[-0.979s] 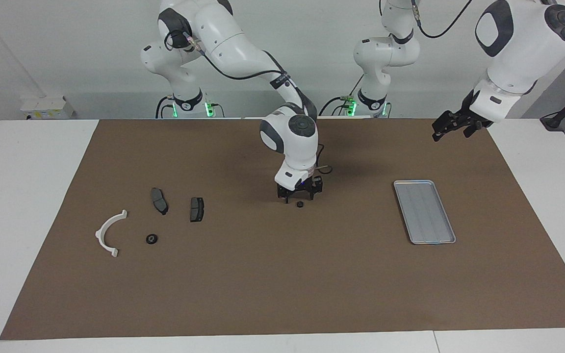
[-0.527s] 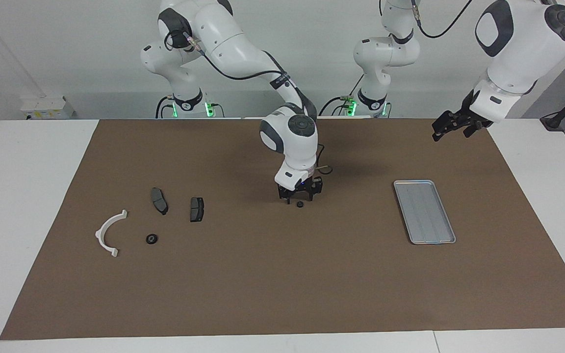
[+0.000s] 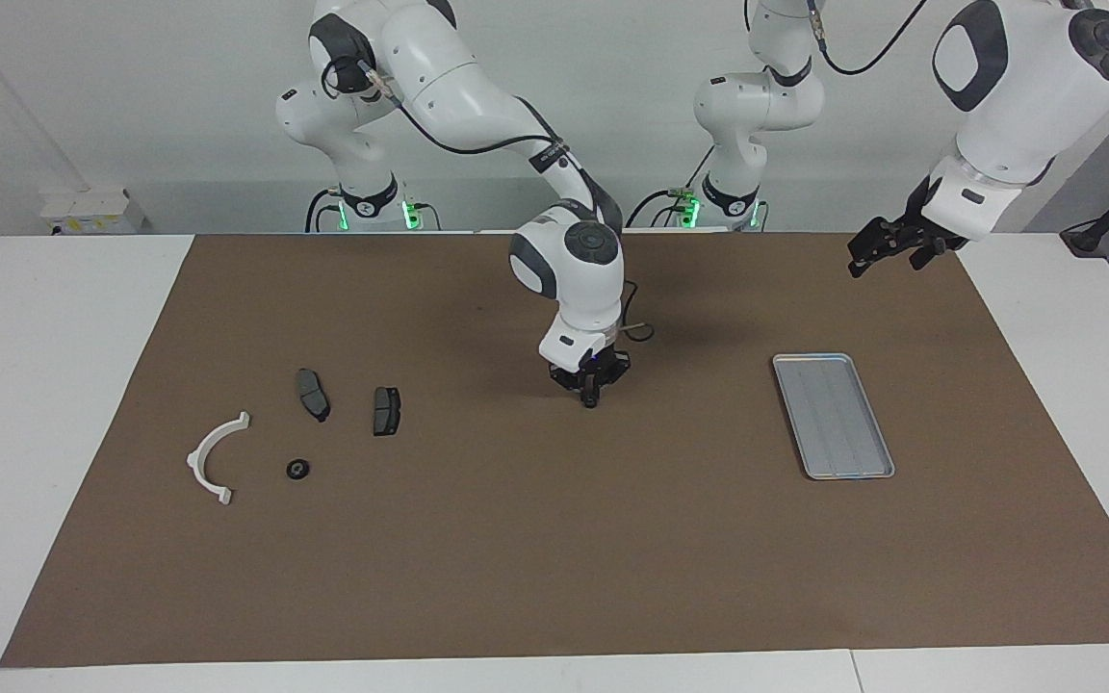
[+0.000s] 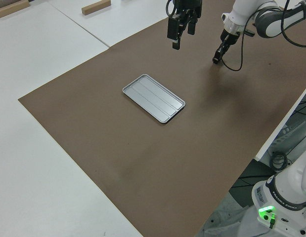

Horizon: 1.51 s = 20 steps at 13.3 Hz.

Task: Place bearing gear from tray to pile
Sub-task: 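Lift the second bearing from the table with the right gripper, then carry the bearing toward the white arc with the right gripper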

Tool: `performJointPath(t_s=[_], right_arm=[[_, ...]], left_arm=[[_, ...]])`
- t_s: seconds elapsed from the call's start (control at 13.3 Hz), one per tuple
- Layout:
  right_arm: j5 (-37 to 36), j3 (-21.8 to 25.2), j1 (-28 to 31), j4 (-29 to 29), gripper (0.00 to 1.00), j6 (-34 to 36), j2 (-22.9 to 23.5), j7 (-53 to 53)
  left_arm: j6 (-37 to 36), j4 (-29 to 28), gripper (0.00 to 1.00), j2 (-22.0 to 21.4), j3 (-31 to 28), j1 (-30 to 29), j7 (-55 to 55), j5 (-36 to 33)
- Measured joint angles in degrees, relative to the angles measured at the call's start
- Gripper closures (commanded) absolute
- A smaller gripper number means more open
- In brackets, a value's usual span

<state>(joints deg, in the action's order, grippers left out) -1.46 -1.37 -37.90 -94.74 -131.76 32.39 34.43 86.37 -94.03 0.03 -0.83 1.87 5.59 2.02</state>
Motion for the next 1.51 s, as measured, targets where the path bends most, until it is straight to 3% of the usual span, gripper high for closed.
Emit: performJointPath(t_s=[0.23,0.45,0.83,1.28,1.51], right_arm=[[-0.02,0.37,0.31,1.25,1.0,2.01,-0.01,-0.41],[-0.02,0.54,3.26,6.83,1.0,10.24,-0.46,-4.09],[0.27,0.63,14.57,11.16,1.0,17.72,-5.02,-18.83],[1.41,0.73,31.46,10.6,1.0,19.25,-6.14,-46.2],[1.48,0.67,35.59,7.73,1.0,17.48,-5.94,-52.48]], left_arm=[[0.0,0.0,0.0,-0.09,0.0,0.0,0.0,0.0],[0.0,0.0,0.0,-0.23,0.0,0.0,0.0,0.0],[0.0,0.0,0.0,-0.32,0.0,0.0,0.0,0.0],[0.0,0.0,0.0,-0.32,0.0,0.0,0.0,0.0],[0.0,0.0,0.0,-0.32,0.0,0.0,0.0,0.0]])
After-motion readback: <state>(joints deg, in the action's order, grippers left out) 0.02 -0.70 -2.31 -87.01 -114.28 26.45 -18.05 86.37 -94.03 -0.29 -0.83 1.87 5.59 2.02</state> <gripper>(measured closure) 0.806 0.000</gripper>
